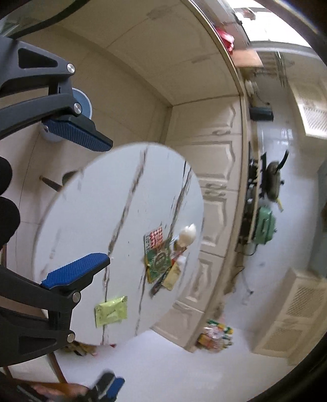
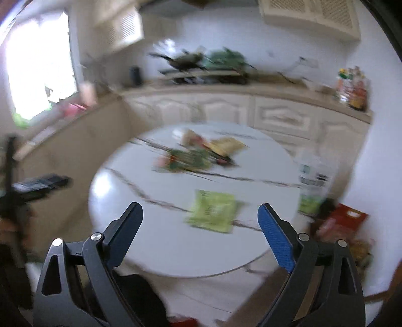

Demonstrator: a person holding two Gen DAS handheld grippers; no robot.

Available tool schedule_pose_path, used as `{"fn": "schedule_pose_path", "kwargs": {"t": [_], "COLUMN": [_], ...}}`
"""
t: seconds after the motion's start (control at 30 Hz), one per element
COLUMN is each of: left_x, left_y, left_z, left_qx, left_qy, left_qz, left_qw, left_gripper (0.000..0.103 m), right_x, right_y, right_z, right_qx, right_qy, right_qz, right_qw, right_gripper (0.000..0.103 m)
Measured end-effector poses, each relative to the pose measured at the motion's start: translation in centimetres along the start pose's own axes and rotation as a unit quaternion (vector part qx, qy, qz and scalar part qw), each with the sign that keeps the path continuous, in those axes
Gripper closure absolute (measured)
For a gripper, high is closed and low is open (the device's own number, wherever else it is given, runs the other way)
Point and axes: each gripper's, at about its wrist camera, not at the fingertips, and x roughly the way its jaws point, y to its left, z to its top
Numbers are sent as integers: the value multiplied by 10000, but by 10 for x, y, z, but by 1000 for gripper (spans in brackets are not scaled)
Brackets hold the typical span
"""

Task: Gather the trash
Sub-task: 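Move both tools back toward the table, then lower the left gripper onto the green-and-gold foil packet and grasp it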

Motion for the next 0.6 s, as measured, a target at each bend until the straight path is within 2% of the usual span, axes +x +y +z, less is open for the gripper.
{"fn": "schedule_pose_path", "kwargs": {"t": [0.03,0.1,0.2,0.3,0.43,0.6], "left_x": [16,41,81,113,162,219], "left_y": [-6,-13,-22,-40,-56,-71], "left_z": [7,17,43,67,95,122], "left_qx": [31,30,33,173,54,-72], "left_qy": [102,279,504,629,906,1087], "left_qz": [-32,-59,-83,-101,-648,-905], "left_qw": [9999,9996,9987,9978,9938,9899], "left_gripper": [23,23,23,23,23,23], "right_x": [19,54,88,109,128,145], "right_y": [1,-6,-13,-17,-21,-31], "right_z": [-3,-9,-6,5,19,29], "right_qx": [-18,181,403,415,450,540], "right_qy": [153,424,604,598,555,438], "right_qz": [-51,153,300,348,333,213], "right_qw": [9999,9988,9969,9967,9969,9974], "right_gripper": [11,12,13,13,13,13]}}
